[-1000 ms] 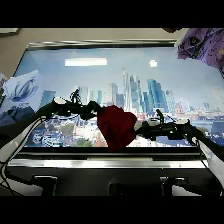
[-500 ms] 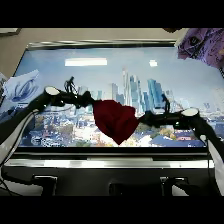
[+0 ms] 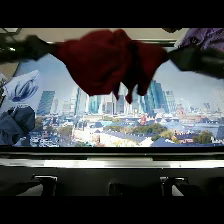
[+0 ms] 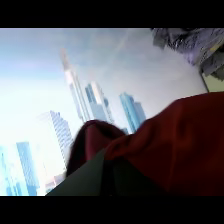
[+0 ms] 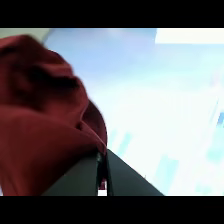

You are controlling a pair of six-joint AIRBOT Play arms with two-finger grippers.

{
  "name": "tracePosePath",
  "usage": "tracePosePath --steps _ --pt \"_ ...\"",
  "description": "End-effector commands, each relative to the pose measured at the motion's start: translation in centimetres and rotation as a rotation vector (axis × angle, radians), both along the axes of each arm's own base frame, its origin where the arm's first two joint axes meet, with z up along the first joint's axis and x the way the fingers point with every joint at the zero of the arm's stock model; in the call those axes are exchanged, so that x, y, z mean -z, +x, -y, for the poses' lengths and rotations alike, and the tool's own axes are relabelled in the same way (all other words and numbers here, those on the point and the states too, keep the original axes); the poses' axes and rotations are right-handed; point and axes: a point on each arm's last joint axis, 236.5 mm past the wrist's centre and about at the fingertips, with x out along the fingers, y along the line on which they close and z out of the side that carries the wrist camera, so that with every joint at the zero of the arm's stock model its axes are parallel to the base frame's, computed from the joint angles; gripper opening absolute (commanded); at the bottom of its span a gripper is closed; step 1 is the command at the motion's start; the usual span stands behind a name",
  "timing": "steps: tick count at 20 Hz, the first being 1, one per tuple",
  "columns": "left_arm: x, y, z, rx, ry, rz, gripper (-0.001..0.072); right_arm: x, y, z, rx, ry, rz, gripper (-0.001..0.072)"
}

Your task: Fold the clothes and pants, and hang the long-sleeved shirts on hangers.

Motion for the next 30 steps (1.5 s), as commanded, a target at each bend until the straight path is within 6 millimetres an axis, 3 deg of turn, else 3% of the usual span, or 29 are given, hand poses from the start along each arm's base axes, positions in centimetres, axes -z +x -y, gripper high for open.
tracePosePath --steps 1,4,6,9,11,13,15,20,23,25,27,28,29,30 --pt "-8.0 -6.0 -1.4 -0.036 0.042 0.176 0.0017 -8.1 -6.0 0.0 0.027 0.007 0.188 0.0028" --pt "-11.1 -10.9 -1.1 -0.026 0.037 0.229 0.0018 -9.9 -10.7 -0.5 0.023 0.030 0.214 0.0028" --pt "-12.0 -12.7 -1.5 -0.048 0.039 0.239 0.0018 -10.3 -12.1 -0.1 0.054 0.043 0.210 0.0028" --pt "-11.4 -12.4 -2.1 -0.074 0.055 0.218 0.0018 -9.3 -10.7 1.1 0.108 0.021 0.174 0.0029" --pt "-9.2 -10.3 -2.2 -0.077 0.060 0.159 0.0017 -7.1 -7.6 1.8 0.127 0.000 0.103 0.0029" --pt "-4.6 -6.9 -2.3 -0.076 0.069 0.042 0.0018 -3.5 -3.5 1.8 0.122 0.015 -0.029 0.0029" --pt "1.7 -3.1 -2.2 -0.068 0.076 -0.112 0.0018 1.7 0.9 1.9 0.117 0.027 -0.201 0.0030" --pt "20.9 4.5 -0.5 -0.027 0.090 -0.496 0.0018 19.0 11.2 1.5 0.089 0.085 -0.616 0.0030" --pt "29.6 6.6 1.2 -0.027 0.026 -0.645 0.0018 27.4 14.8 0.5 0.072 0.169 -0.753 0.0030" --pt "33.2 7.0 2.2 -0.029 -0.016 -0.709 0.0018 30.7 16.0 0.1 0.067 0.209 -0.795 0.0029" --pt "34.5 7.2 2.3 -0.034 -0.024 -0.729 0.0039 32.3 16.6 0.3 0.082 0.207 -0.802 0.0029" --pt "34.3 7.5 2.0 -0.043 -0.025 -0.720 0.0142 32.3 16.8 0.5 0.081 0.197 -0.785 0.0029" --pt "33.6 7.8 1.5 -0.047 -0.031 -0.709 0.0320 32.1 17.0 0.5 0.082 0.195 -0.773 0.0029" --pt "32.1 8.1 0.9 -0.043 -0.034 -0.694 0.0440 31.9 17.0 0.5 0.081 0.194 -0.769 0.0029"
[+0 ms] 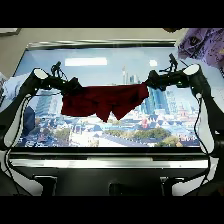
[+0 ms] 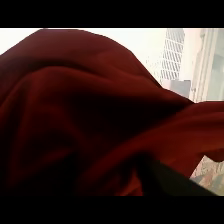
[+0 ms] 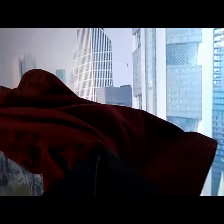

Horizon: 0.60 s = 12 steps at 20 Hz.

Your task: Fold the clothes and pants, and hang the long-sleeved shirts on hangers.

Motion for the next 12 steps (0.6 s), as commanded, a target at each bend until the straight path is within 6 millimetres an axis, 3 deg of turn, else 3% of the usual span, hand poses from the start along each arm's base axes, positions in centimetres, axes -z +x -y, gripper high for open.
tracePosePath --steps 1,2,4,5,6,7,8,10,12 --pt "-2.1 0.9 -1.5 -0.008 -0.028 0.014 0.0500 0.9 0.5 -0.2 -0.002 0.011 0.005 0.0029" --pt "-4.3 1.0 -2.6 -0.018 -0.034 0.032 0.0588 0.6 0.3 -0.3 -0.010 0.011 0.005 0.0029" --pt "-9.4 0.6 -5.4 -0.060 -0.035 0.095 0.0653 -0.1 -0.3 -0.5 -0.033 0.008 0.006 0.0029" --pt "-11.3 -0.2 -7.2 -0.082 0.004 0.112 0.0707 -0.3 -0.6 -0.6 -0.043 0.006 0.009 0.0029" --pt "-12.2 -1.4 -8.8 -0.115 0.059 0.099 0.0716 -0.6 -0.9 -0.7 -0.055 0.006 0.010 0.0029" --pt "-12.3 -3.0 -9.9 -0.142 0.107 0.069 0.0716 -0.8 -1.2 -0.8 -0.066 0.006 0.008 0.0029" --pt "-11.9 -4.5 -9.7 -0.140 0.116 0.040 0.0716 -0.9 -1.4 -0.9 -0.075 0.007 0.005 0.0029" --pt "-9.3 -7.7 -7.2 -0.123 0.072 -0.033 0.0716 -0.9 -2.0 -1.1 -0.101 0.007 -0.005 0.0029" --pt "-5.9 -9.8 -3.3 -0.127 -0.017 -0.094 0.0716 -0.9 -2.3 -1.2 -0.120 0.003 -0.003 0.0030"
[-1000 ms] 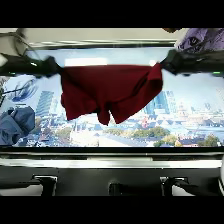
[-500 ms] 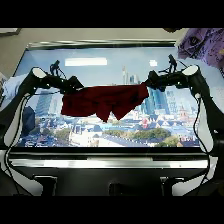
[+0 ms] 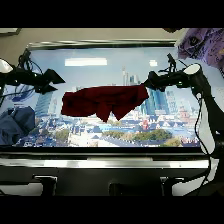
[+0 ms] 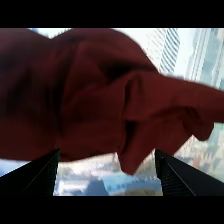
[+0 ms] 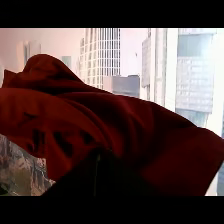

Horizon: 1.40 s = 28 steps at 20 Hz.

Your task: Fold the clothes and pants, and hang the long-sleeved shirts on hangers.

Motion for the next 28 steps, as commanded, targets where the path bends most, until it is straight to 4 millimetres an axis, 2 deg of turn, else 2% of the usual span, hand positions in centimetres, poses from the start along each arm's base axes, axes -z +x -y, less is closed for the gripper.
tracePosePath --steps 1,3,5,9,14,19,20,21,22,23,25,27,28 --pt "4.7 -4.2 5.0 -0.035 -0.112 -0.100 0.0716 -0.1 -0.8 -0.3 -0.038 -0.002 -0.006 0.0030" --pt "8.0 -5.6 9.2 -0.062 -0.183 -0.140 0.0716 -0.1 -0.7 -0.3 -0.037 -0.003 -0.005 0.0030" --pt "10.2 -6.7 12.8 -0.035 -0.201 -0.139 0.0715 0.0 -0.7 -0.2 -0.035 -0.007 -0.004 0.0030" --pt "13.4 -8.3 17.5 0.007 -0.219 -0.212 0.0716 0.5 -0.8 0.3 -0.039 -0.040 -0.007 0.0030" --pt "15.5 -9.1 18.5 0.006 -0.220 -0.267 0.0716 0.8 -0.8 0.5 -0.040 -0.055 -0.008 0.0030" --pt "15.6 -7.1 19.1 -0.070 -0.274 -0.236 0.0702 0.8 -0.8 0.5 -0.041 -0.054 -0.009 0.0030" --pt "15.6 -6.7 19.4 -0.057 -0.280 -0.228 0.0590 0.8 -0.9 0.5 -0.042 -0.054 -0.009 0.0030" --pt "15.4 -6.3 19.7 -0.042 -0.283 -0.216 0.0393 0.8 -0.9 0.4 -0.044 -0.053 -0.011 0.0030" --pt "14.9 -5.6 19.8 -0.030 -0.285 -0.191 0.0156 0.8 -1.1 0.4 -0.047 -0.051 -0.017 0.0030" --pt "14.0 -4.6 19.8 -0.024 -0.290 -0.159 0.0018 0.8 -1.3 0.3 -0.053 -0.050 -0.024 0.0030" --pt "11.0 -2.4 19.0 0.002 -0.312 -0.081 0.0017 0.8 -1.8 0.2 -0.067 -0.046 -0.039 0.0029" --pt "6.2 0.3 16.5 0.045 -0.280 0.045 0.0016 -0.5 -1.8 0.2 -0.057 -0.046 -0.015 0.0029" --pt "2.6 1.7 14.5 0.068 -0.244 0.127 0.0016 -1.9 -1.5 0.4 -0.042 -0.052 0.026 0.0028"
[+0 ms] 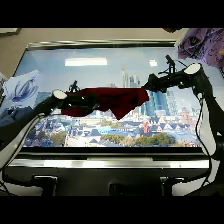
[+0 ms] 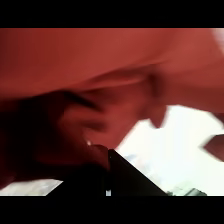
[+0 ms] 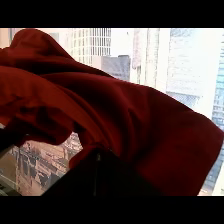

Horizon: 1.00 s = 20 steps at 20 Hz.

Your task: Fold the clothes and pants, and hang the long-sleeved shirts on hangers.

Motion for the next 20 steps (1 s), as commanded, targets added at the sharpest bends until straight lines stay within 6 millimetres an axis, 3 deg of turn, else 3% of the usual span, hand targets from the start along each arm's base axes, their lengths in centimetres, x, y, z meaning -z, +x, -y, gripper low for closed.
tracePosePath --steps 1,3,5,7,9,11,13,15,18,20 --pt "-10.2 3.9 -5.5 0.034 0.097 0.254 0.0016 -4.0 0.4 0.3 0.027 -0.014 0.101 0.0028" --pt "-20.6 5.4 -10.6 -0.009 0.196 0.470 0.0016 -10.5 1.1 1.2 0.062 -0.058 0.278 0.0027" --pt "-31.9 4.5 -15.2 -0.090 0.277 0.693 0.0016 -18.4 0.3 2.1 0.093 -0.106 0.467 0.0027" --pt "-43.3 0.5 -18.7 -0.181 0.320 0.933 0.0017 -25.7 -2.5 2.9 0.121 -0.159 0.620 0.0027" --pt "-50.4 -5.3 -20.8 -0.271 0.356 1.100 0.0017 -31.4 -6.9 4.0 0.157 -0.226 0.727 0.0027" --pt "-53.8 -11.5 -22.0 -0.337 0.406 1.185 0.0017 -35.4 -12.0 5.1 0.202 -0.289 0.802 0.0027" --pt "-55.2 -17.3 -23.1 -0.429 0.469 1.225 0.0017 -38.4 -17.5 5.5 0.232 -0.321 0.865 0.0027" --pt "-55.6 -21.8 -24.6 -0.544 0.532 1.231 0.0017 -40.7 -22.3 5.2 0.235 -0.323 0.938 0.0028" --pt "-56.0 -25.0 -25.3 -0.612 0.582 1.245 0.0017 -42.5 -26.5 4.8 0.278 -0.275 0.974 0.0028" --pt "-55.7 -24.4 -25.4 -0.608 0.580 1.234 0.0017 -42.3 -27.0 4.7 0.299 -0.237 0.936 0.0028"
